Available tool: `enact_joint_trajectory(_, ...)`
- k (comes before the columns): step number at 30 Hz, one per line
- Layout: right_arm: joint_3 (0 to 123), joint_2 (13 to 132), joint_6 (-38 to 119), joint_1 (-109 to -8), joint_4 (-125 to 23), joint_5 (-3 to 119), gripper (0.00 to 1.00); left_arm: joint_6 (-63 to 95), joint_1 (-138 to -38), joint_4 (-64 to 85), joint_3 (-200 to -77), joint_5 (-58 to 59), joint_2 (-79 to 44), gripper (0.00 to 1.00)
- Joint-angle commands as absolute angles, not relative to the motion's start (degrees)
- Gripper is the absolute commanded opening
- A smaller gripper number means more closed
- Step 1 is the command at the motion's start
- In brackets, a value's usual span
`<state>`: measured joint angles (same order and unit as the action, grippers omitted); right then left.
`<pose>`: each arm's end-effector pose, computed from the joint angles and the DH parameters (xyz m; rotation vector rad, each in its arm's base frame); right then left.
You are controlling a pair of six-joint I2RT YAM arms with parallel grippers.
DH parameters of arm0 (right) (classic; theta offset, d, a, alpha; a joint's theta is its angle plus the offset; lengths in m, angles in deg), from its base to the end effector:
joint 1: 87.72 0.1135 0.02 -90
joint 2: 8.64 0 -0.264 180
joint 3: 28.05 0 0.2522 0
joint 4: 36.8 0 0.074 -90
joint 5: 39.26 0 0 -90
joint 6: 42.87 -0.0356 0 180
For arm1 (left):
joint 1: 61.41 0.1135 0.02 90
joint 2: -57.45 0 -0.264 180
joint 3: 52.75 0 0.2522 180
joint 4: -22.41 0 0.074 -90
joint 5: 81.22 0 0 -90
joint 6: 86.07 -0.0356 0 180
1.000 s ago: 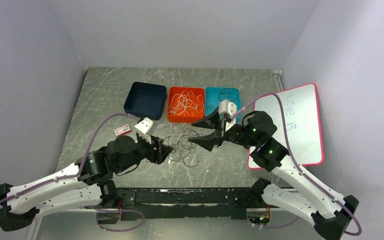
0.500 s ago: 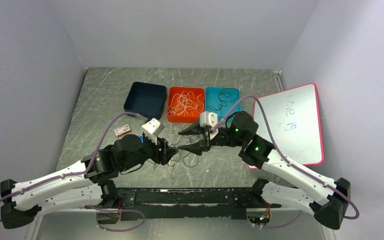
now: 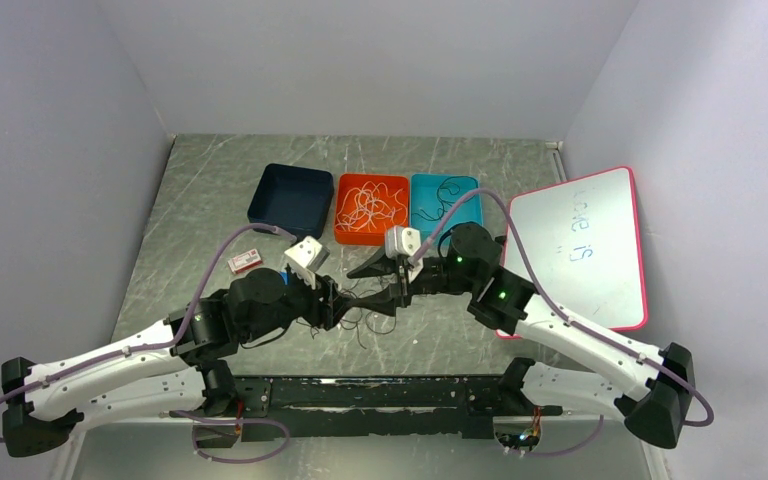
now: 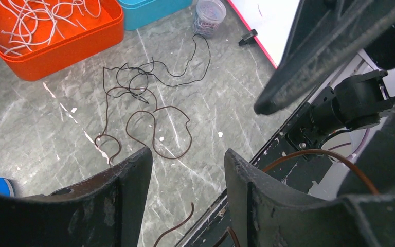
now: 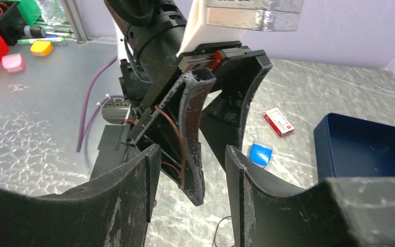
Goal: Untangle the cables
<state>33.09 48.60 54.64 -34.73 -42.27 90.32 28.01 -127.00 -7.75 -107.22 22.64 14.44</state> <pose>0.1204 0.1974 0.3499 -1.3084 1.1157 1.1490 0.0809 -0.1576 0.3089 0.5371 1.9016 -0.8258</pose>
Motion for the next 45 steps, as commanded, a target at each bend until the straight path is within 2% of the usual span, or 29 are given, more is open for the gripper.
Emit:
enact_joint_trajectory(1,33.92,47.7,53.41,-33.27,-42.31,91.15,0.52,28.95,-127.33,-7.08,-107.17,24.52,14.69,0.59)
enact_joint_trajectory(8,33.73,49.61,53.44,-32.05,-41.72,88.91,0.5,28.73,-127.32,-6.22,-106.98,24.17,14.52,0.59)
enact_joint_trajectory(12,33.77,50.98,53.48,-31.88,-40.43,86.57,0.44,28.46,-127.33,-6.15,-107.01,23.69,14.29,0.58)
enact_joint_trajectory(22,33.16,46.07,54.35,-31.74,-41.83,79.93,0.0,30.78,-127.38,-9.4,-107.74,27.06,13.51,0.58)
enact_joint_trajectory(33,33.48,35.55,57.1,-31.73,-51.55,67.28,0.0,32.75,-127.34,-10.07,-106.73,29.47,14.37,0.63)
enact_joint_trajectory(45,38.53,33.93,55.43,-31.81,-50.46,54.77,0.0,32.85,-127.38,-11.3,-106.81,28.85,13.24,0.64)
